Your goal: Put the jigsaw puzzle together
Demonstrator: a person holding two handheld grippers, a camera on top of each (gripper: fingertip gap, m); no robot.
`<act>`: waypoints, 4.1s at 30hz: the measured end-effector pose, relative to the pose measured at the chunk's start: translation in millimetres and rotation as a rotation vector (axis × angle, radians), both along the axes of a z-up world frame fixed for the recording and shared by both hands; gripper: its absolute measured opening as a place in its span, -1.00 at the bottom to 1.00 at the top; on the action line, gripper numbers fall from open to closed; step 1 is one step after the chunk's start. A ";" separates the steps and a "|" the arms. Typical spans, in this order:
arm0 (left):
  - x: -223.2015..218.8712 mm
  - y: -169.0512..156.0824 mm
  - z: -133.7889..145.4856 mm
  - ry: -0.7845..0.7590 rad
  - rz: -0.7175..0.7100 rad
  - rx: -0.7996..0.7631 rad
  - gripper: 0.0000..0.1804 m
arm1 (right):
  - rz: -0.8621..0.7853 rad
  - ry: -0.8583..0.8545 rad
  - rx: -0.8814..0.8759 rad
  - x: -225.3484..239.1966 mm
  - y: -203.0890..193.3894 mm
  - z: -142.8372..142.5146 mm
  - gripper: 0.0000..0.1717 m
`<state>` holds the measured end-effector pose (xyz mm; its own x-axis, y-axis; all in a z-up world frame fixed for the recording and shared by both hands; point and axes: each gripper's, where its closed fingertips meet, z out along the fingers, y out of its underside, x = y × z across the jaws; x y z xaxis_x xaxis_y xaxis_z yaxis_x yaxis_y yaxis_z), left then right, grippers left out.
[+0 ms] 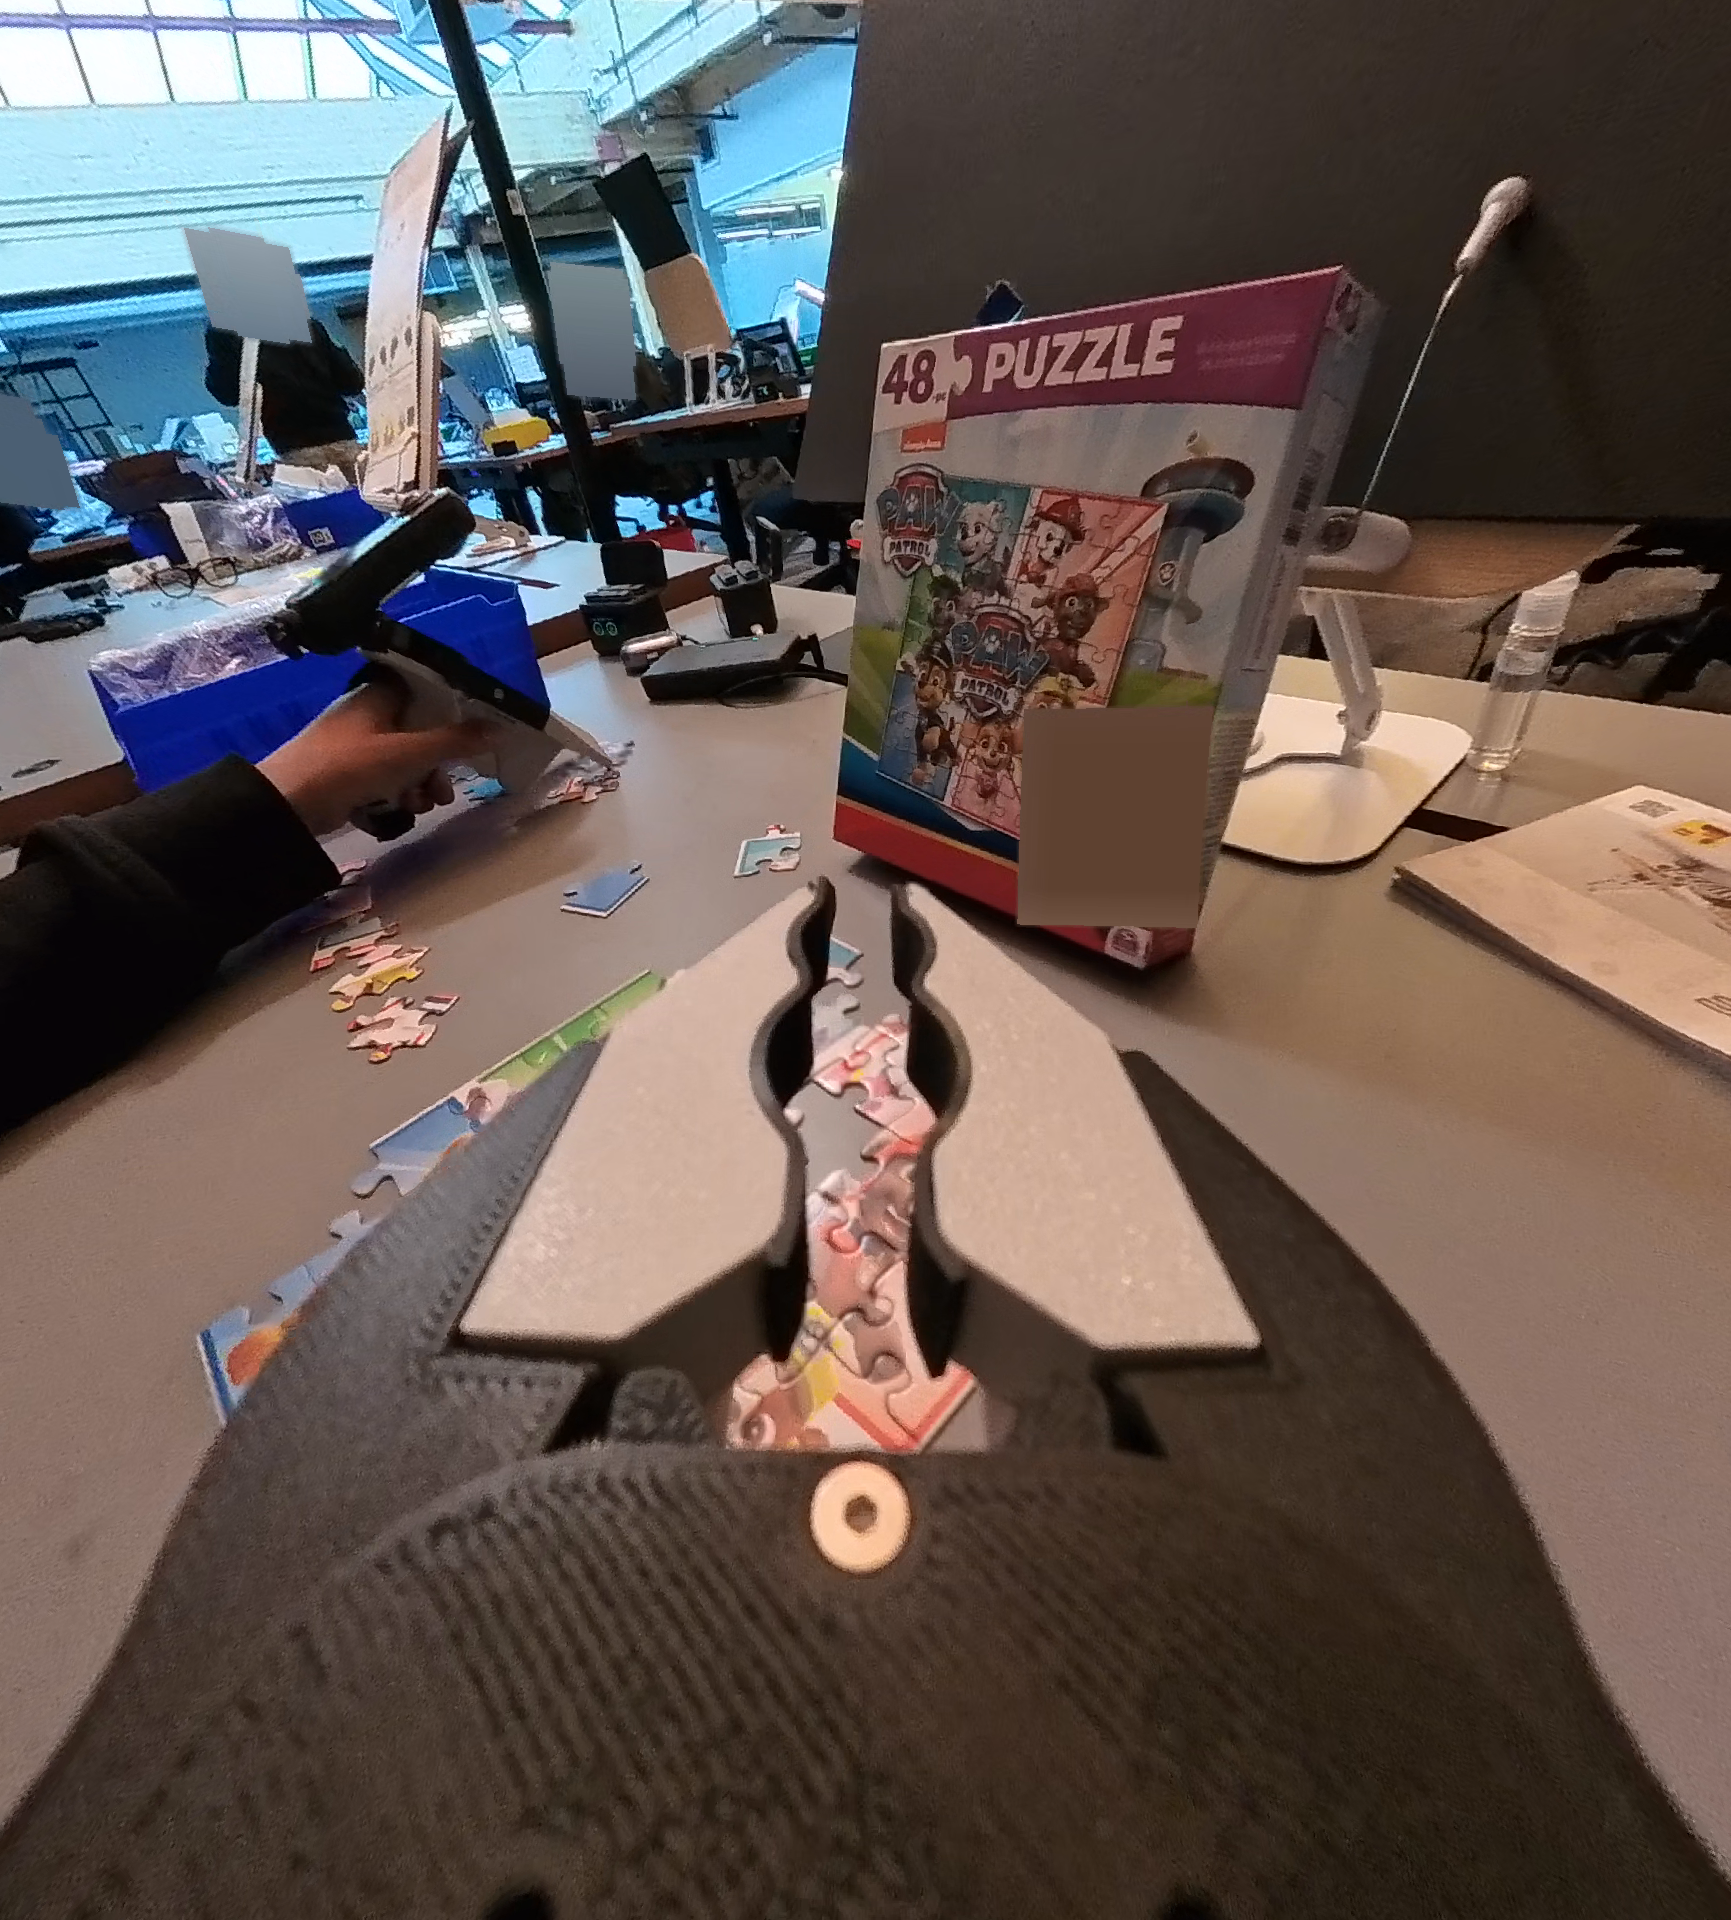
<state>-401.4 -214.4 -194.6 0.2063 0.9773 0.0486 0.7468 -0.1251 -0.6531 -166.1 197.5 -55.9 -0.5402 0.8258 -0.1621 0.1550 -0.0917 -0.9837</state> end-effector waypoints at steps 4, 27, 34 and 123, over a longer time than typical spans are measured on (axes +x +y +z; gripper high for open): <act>4.1 4.1 -1.0 -0.009 -0.031 -0.053 -0.67 | 0.023 -0.003 -0.036 1.6 -3.9 1.7 -0.90; 45.2 31.0 85.9 0.348 -0.180 0.171 -0.79 | 0.029 0.002 -0.006 3.2 -9.7 0.0 -0.89; 77.0 65.7 113.4 0.528 -0.365 0.166 -1.00 | 0.038 0.002 0.001 4.1 -13.2 -0.6 -0.89; 189.3 252.1 77.4 0.105 -0.953 0.048 -0.76 | 0.047 0.011 0.013 5.9 -17.7 0.3 -0.89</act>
<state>-212.1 37.7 -117.2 0.9189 0.3939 0.0202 0.2821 -0.6207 -0.7315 -160.2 179.8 -55.6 -0.5803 0.8013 -0.1454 0.1477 -0.0720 -0.9864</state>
